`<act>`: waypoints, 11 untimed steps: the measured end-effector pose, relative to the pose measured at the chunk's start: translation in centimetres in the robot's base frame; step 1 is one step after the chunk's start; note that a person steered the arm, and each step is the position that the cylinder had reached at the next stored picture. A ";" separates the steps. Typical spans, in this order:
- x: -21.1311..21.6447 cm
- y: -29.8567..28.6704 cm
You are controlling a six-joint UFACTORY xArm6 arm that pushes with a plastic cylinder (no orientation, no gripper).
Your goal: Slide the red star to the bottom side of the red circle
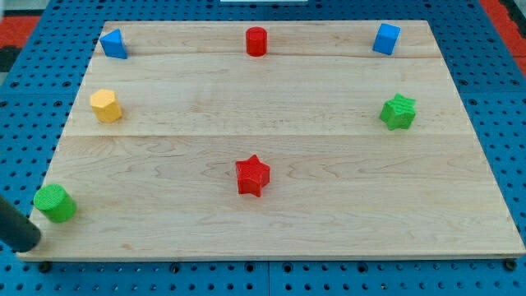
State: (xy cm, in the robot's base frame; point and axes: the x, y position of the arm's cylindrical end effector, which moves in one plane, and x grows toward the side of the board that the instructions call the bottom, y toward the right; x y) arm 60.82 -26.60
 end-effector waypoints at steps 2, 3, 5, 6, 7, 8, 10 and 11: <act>0.1 19.1; -1.6 29.2; -8.7 32.3; -8.5 30.7; -6.4 27.6; -7.4 21.4; -17.7 21.4; -21.3 21.7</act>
